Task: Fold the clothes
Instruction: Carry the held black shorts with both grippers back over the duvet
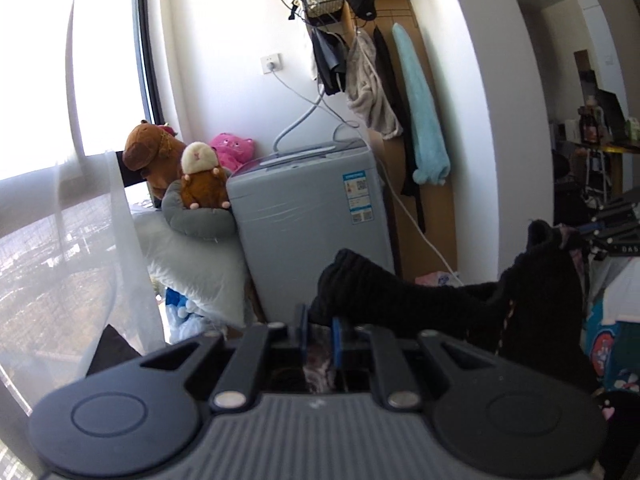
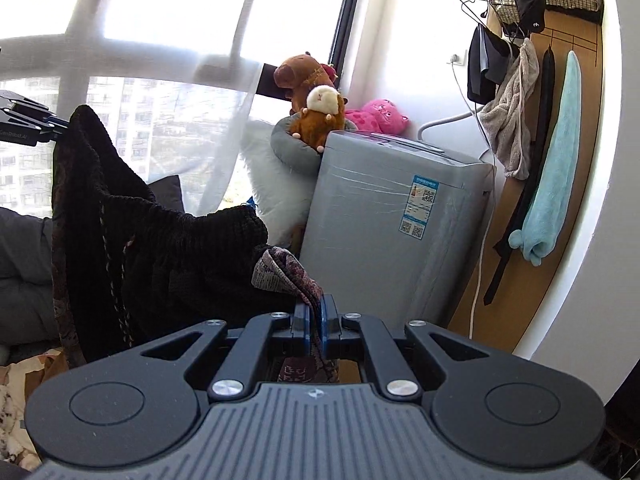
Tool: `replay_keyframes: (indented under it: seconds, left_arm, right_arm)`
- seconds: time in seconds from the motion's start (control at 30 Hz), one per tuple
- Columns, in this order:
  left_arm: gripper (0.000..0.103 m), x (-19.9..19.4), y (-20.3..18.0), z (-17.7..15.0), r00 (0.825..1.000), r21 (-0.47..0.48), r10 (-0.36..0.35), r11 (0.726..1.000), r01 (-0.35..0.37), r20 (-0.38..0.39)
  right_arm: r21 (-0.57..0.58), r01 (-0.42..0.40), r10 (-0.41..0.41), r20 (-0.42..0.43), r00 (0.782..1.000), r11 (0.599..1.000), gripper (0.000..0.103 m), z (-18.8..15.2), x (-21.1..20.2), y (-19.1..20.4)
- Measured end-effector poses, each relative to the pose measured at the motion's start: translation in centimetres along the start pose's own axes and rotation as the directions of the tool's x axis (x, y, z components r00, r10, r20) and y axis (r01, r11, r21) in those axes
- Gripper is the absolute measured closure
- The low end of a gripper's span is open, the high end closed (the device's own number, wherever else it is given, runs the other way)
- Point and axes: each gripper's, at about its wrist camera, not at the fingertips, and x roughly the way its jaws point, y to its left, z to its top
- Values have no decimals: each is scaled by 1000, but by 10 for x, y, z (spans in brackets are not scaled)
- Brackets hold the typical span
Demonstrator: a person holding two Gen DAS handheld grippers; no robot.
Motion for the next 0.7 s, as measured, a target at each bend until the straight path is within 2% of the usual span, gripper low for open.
replay_keyframes:
  seconds: [0.23,0.43,0.7]
  left_arm:
    - [91,-27,-30,-59,993,-44,-115,993,113,-41]
    - [91,-30,-51,-118,988,-95,-124,989,116,-87]
    - [91,5,-62,-171,973,-122,-145,985,124,-181]
  right_arm:
    - [41,-96,99,-73,992,994,98,-58,-38,23]
    - [59,-137,145,-172,974,989,98,-115,-48,50]
    - [77,-158,174,-287,942,984,98,-156,-23,70]
